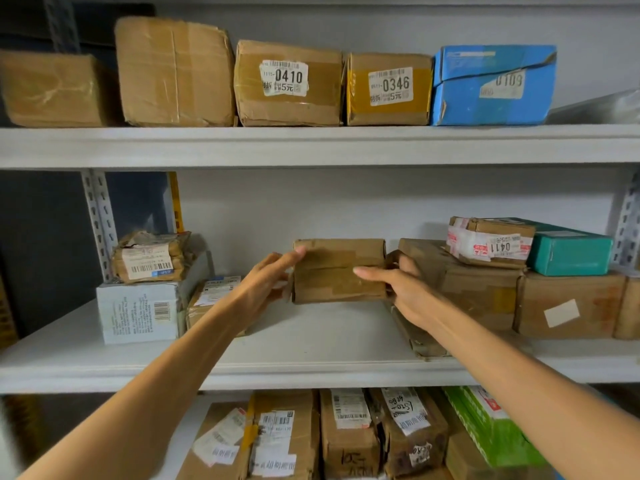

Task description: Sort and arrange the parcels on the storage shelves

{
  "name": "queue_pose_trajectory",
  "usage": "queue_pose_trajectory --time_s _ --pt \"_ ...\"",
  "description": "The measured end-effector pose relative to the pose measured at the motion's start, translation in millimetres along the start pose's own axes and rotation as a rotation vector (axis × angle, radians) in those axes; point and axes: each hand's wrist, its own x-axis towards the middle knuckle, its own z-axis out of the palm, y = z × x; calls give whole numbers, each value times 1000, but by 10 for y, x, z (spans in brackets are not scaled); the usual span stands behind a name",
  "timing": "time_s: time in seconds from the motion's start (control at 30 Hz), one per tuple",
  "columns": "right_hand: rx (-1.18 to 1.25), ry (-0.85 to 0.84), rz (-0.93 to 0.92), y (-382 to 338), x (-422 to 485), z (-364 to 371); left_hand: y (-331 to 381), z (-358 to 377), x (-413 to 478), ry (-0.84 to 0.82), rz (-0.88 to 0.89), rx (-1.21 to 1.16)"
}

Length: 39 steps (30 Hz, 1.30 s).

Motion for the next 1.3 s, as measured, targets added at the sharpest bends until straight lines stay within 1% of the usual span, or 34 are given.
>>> queue_pose_trajectory --time_s 0.1,0.17,0.23,0.3,0.33,0.43,0.5,0.6,0.7,0.9,1.13,1.23,1.3 --pt "-7 -21 0 156 80 0 -170 -43 -11 25 18 40" --pt "-118 11 -5 278 96 48 -340 -85 -11 -7 7 116" --pt "-220 11 -16 454 147 121 -508 -79 -5 -6 21 82" --pt "-309 -17 -9 614 190 210 -646 -40 8 38 56 51" --pt "-366 -25 -6 686 204 250 -717 -32 25 62 76 97" --pt "-490 -40 -31 820 228 318 -891 -49 99 95 188 369" --pt "-528 -51 -41 844 290 329 -953 -70 140 121 220 430" --pt "-556 -57 -51 870 397 373 -969 -112 184 139 220 464" --pt "-590 -63 -73 927 499 456 -958 -210 243 170 232 595" --pt "-648 -75 -87 958 622 569 -1025 -270 289 263 196 770" --pt "-593 -57 -82 1010 618 640 -931 -452 344 198 178 912" --pt "-626 -107 -65 993 610 647 -878 -473 325 183 169 958" --pt "-684 -156 -46 934 588 582 -816 -455 329 155 160 1028"
